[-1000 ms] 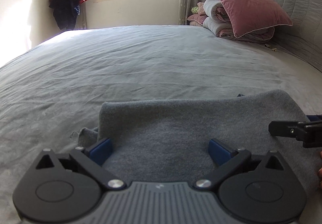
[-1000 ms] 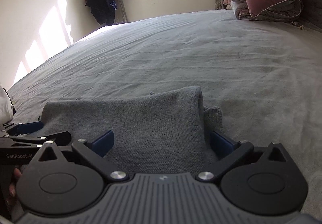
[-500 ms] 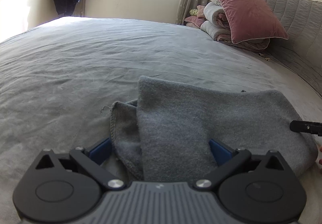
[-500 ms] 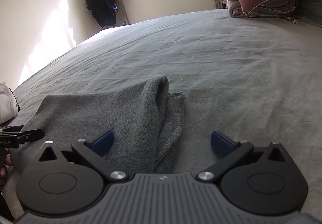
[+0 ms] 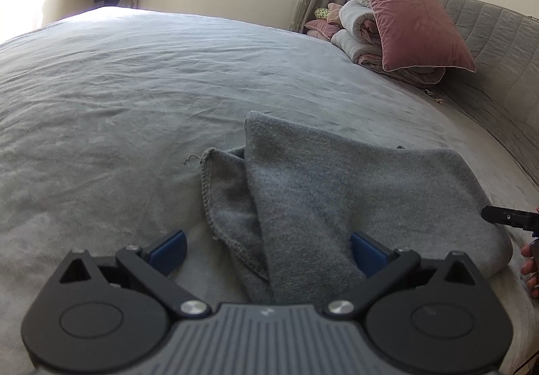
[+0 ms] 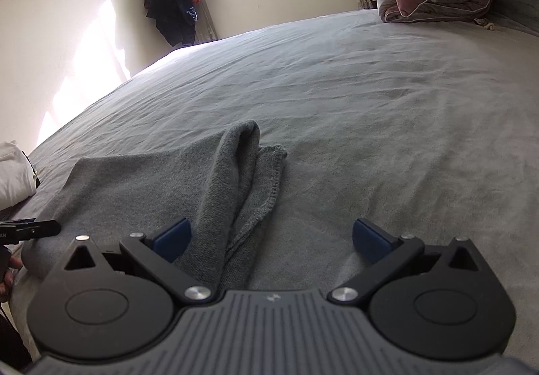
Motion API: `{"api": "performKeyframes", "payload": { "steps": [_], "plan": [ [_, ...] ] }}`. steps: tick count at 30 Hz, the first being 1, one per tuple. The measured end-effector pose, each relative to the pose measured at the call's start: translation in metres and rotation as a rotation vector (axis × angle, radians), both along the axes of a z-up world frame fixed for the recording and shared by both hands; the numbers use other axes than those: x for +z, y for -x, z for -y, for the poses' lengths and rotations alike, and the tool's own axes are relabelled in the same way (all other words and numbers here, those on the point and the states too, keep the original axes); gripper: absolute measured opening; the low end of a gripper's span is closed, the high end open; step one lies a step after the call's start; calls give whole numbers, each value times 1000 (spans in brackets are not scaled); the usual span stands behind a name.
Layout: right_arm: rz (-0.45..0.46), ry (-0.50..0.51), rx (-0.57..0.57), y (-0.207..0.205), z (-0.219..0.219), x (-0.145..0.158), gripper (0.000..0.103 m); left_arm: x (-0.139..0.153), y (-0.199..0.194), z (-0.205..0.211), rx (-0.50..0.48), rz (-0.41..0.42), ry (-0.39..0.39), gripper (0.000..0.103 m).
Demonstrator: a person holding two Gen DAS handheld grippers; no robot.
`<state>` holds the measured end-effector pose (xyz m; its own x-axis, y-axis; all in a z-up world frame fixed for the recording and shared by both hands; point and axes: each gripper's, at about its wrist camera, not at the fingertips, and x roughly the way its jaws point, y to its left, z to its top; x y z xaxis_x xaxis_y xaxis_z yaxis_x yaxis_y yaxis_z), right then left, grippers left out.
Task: Fold clothes
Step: 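Lift both open grippers off the folded sweater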
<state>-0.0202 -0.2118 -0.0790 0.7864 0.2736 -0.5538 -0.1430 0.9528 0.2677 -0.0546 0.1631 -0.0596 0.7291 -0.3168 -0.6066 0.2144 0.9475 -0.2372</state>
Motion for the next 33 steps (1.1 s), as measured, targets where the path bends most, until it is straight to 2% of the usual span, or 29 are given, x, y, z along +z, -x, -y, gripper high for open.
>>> {"api": "performKeyframes", "payload": {
  "steps": [3,9,12,18,23,28,30,31,32,33],
  "plan": [
    [0,45,-2,-1,-6,-1,103,3,-4,-6,-5,-34,39,103],
    [-16,86,-8,-2,-11,3,103,4,-7,-29,66,-88,237,102],
    [-16,77,-24,-3,-10,11,103,3,-9,-34,87,-103,294,102],
    [116,67,-32,6,-20,32,103,2,-15,-28,83,-125,334,101],
    [213,112,39,7,-50,44,102,1,-15,-11,85,-119,290,92],
    [209,156,190,4,-88,43,82,2,-15,0,80,-123,259,76],
    [183,165,245,2,-103,40,76,2,-14,2,91,-119,229,63],
    [168,175,270,1,-109,39,69,3,-13,2,89,-117,220,61],
    [155,189,293,0,-116,36,61,4,-12,2,84,-116,219,54],
    [142,204,316,0,-122,34,57,4,-12,2,80,-116,223,46]
  ]
}}
